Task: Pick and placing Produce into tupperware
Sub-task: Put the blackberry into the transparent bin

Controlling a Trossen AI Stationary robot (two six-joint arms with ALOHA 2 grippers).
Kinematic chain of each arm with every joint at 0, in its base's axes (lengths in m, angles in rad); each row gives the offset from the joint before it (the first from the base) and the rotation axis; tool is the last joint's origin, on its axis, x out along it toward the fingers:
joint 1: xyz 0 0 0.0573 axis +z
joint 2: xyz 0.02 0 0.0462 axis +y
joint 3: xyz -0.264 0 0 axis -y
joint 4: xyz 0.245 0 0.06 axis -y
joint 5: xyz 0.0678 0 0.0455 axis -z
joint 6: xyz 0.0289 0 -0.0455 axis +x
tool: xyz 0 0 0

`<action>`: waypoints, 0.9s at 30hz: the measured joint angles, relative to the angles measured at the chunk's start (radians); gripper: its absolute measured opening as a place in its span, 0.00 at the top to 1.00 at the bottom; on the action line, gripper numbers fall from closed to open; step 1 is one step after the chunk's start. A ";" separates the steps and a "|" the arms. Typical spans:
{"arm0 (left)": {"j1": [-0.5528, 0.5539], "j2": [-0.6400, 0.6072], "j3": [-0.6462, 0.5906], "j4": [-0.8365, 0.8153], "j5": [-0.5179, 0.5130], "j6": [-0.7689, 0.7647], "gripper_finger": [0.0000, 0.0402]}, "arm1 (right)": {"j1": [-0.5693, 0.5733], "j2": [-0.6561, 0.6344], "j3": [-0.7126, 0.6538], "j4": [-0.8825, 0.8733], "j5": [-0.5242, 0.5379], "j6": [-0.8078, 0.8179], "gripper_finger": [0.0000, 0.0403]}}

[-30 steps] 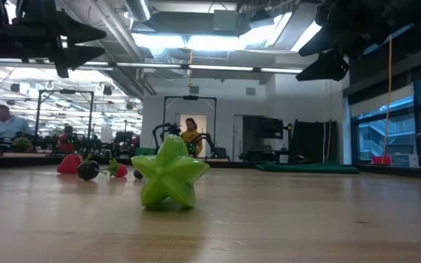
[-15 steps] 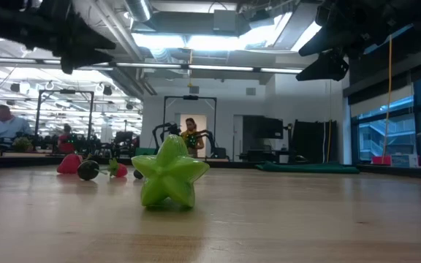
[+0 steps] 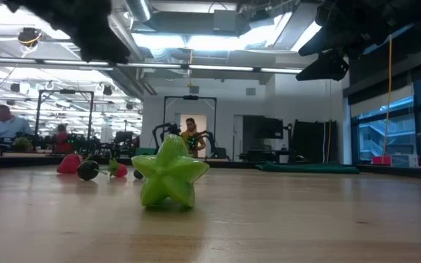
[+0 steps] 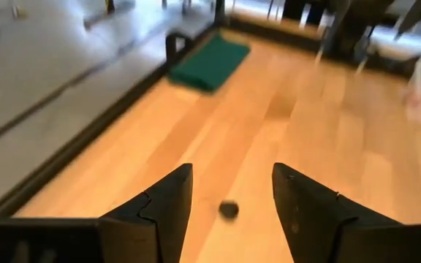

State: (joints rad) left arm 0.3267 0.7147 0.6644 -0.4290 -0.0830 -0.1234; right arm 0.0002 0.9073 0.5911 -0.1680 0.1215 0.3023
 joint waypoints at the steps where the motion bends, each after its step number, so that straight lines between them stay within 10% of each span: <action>1: 0.000 0.036 0.021 -0.014 0.000 0.000 0.55 | 0.000 0.000 0.000 0.000 0.000 0.000 0.06; 14: 0.000 0.449 0.282 -0.059 0.002 -0.140 0.59 | 0.000 0.000 0.000 0.000 0.000 0.006 0.06; 27: 0.000 0.557 0.389 -0.047 -0.003 -0.093 0.52 | 0.000 0.000 0.000 0.000 0.000 0.005 0.06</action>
State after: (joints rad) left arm 0.3267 1.2716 1.0531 -0.4761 -0.0860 -0.2165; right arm 0.0006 0.9077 0.5915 -0.1677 0.1210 0.3069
